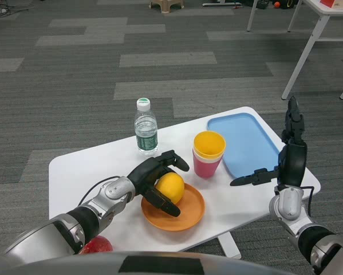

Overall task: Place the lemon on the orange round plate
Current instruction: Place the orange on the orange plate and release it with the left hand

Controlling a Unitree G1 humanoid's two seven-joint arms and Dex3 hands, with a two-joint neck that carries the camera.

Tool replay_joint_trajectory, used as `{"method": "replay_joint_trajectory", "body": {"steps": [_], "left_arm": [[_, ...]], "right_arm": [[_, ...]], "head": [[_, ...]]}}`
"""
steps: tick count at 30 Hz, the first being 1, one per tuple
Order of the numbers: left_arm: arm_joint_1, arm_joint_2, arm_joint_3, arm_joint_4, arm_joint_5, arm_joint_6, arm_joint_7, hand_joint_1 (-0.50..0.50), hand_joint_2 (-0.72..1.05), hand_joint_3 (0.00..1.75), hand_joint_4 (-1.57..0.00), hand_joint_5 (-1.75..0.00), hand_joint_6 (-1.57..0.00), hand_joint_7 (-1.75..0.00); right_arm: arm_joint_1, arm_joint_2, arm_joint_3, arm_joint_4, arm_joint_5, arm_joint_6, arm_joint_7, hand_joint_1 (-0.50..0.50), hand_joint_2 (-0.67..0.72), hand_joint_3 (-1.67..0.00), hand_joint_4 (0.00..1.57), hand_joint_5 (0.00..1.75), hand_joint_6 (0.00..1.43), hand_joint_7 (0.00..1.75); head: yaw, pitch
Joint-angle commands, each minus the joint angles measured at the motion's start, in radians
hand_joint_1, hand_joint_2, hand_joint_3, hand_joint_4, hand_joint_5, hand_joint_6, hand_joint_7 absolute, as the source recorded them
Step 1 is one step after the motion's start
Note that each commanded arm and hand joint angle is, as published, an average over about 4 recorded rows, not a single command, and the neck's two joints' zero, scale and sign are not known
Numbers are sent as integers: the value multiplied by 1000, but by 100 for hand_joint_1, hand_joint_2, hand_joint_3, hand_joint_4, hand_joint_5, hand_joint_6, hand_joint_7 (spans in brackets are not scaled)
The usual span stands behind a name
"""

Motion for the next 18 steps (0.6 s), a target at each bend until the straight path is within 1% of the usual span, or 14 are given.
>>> {"method": "replay_joint_trajectory", "body": {"steps": [1, 7, 9, 11, 13, 15, 18], "left_arm": [[-10, 13, -3, 16, 2, -75, 29, 50, 69, 9, 0, -164, -21, -105], [-3, 11, 9, 19, -1, -132, 49, 50, 83, 9, 0, -154, -26, -94], [-1, 11, 13, 19, -1, -142, 53, 50, 87, 9, 0, -154, -28, -91], [1, 11, 15, 19, -1, -146, 55, 50, 87, 9, 0, -149, -29, -87], [2, 11, 17, 19, -1, -149, 55, 50, 91, 9, 0, -144, -30, -84], [2, 11, 18, 20, -1, -152, 55, 50, 100, 9, 0, -144, -32, -82], [2, 10, 18, 22, -1, -152, 55, 50, 105, 9, 0, -144, -34, -77]], "right_arm": [[3, 0, -6, 5, 9, -4, -2, -12, 28, 0, 34, 0, 0, 0], [3, 0, -6, 5, 9, -4, -2, -12, 28, 0, 34, 0, 0, 0], [3, 1, -6, 5, 9, -4, -2, -12, 28, 0, 34, 0, 0, 0], [3, 1, -6, 5, 9, -4, -2, -12, 28, 0, 35, 0, 0, 0], [3, 1, -6, 5, 9, -4, -2, -12, 28, 0, 35, 0, 0, 0], [3, 1, -7, 5, 9, -4, -2, -12, 28, 0, 34, 0, 0, 0], [3, 1, -7, 5, 9, -4, -2, -12, 28, 0, 35, 0, 0, 0]], "head": [[1, 0], [3, 1], [3, 1], [4, 1], [5, 1], [5, -1], [5, -1]]}}
